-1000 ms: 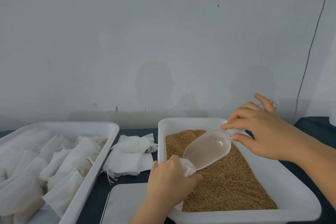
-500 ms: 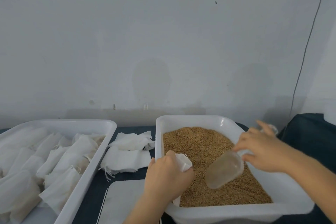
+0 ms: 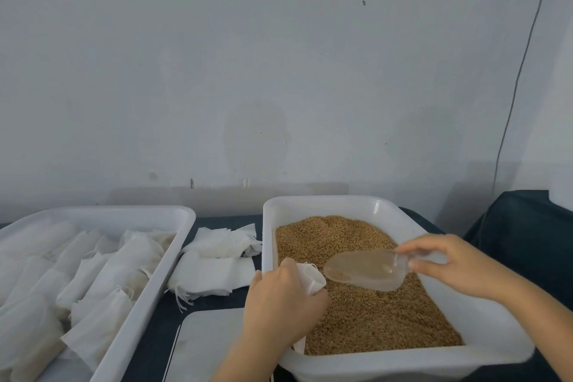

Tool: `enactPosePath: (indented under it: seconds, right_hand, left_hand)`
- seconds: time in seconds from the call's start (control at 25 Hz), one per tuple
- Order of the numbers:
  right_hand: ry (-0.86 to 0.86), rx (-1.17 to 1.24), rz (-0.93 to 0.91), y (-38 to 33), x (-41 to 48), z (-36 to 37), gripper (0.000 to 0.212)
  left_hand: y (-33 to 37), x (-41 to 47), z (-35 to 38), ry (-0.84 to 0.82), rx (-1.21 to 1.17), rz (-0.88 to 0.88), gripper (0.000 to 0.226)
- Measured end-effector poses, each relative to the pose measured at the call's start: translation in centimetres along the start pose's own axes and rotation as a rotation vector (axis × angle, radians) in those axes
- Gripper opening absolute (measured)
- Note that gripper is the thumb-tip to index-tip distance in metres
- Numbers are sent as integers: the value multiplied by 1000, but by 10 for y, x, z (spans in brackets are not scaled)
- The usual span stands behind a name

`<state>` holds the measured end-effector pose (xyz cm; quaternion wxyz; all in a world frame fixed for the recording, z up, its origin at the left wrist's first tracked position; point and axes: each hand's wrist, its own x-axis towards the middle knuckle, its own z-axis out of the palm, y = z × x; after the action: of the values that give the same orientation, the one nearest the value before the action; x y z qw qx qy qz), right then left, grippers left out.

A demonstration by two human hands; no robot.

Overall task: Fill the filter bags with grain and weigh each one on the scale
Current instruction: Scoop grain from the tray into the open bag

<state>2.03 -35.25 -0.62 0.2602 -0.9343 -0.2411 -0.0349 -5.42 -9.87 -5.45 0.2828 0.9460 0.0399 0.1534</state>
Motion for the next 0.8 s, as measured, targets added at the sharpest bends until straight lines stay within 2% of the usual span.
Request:
enactPosePath:
  seconds: [0.16,0.4,0.8]
  right_hand:
    - [74,-79,-128,-24,5,-23,26]
    - [94,-530,-251,-67,15,-37,23]
    - [89,-651,-300,-81,15,-44,27]
  left_hand:
    - [1,0,0,-12,15,2,31]
    - [-1,1,3,-8,16,-9,42]
    - [1,1,1,-18,-35,-12,46]
